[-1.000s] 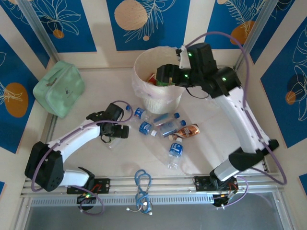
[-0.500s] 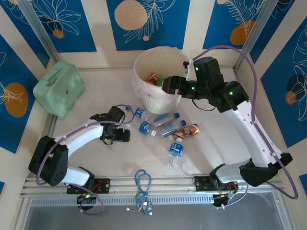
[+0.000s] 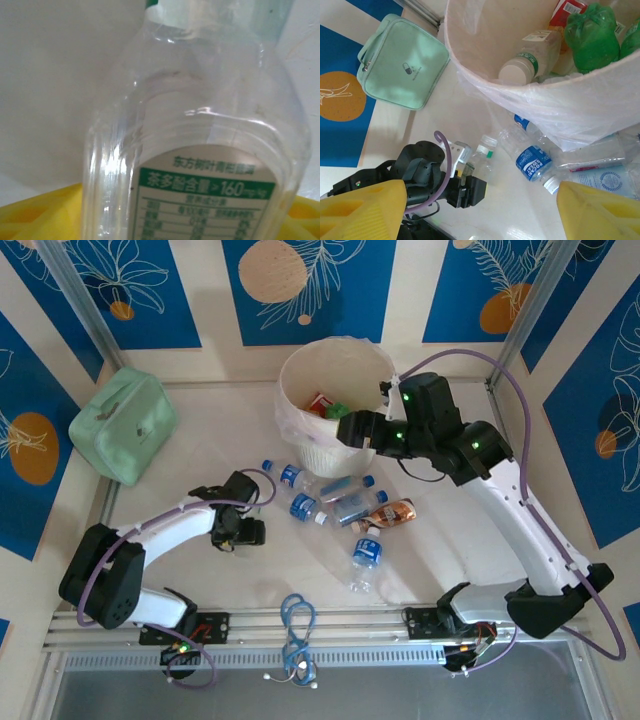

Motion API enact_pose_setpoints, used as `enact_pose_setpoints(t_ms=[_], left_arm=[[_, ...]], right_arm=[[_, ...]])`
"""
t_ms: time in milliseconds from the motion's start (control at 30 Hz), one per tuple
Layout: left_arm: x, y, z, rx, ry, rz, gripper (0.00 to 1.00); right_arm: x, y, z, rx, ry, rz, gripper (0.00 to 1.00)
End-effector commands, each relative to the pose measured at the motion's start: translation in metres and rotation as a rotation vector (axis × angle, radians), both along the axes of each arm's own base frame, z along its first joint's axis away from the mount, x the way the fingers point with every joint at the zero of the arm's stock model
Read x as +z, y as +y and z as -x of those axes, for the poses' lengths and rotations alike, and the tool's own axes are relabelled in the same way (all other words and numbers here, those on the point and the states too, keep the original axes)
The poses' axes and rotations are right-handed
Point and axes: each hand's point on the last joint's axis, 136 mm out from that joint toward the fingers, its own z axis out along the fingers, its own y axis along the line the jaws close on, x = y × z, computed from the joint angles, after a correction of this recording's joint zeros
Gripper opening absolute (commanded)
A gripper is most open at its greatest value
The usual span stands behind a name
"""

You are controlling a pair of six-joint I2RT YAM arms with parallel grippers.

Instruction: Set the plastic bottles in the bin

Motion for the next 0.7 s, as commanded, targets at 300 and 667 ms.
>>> enact_pose_setpoints(t_ms=[300, 667], left_arm=[[0.018, -0.002, 0.000, 0.019, -0.044, 0.053, 0.59], [0.107, -0.004, -0.017, 0.019, -0.228, 0.113, 0.56]], right_arm=[[-0.003, -0.006, 0.006, -0.032, 0.003, -0.023, 0.77], [-0.014, -0.015, 0.014, -0.050, 0.017, 0.002, 0.77]])
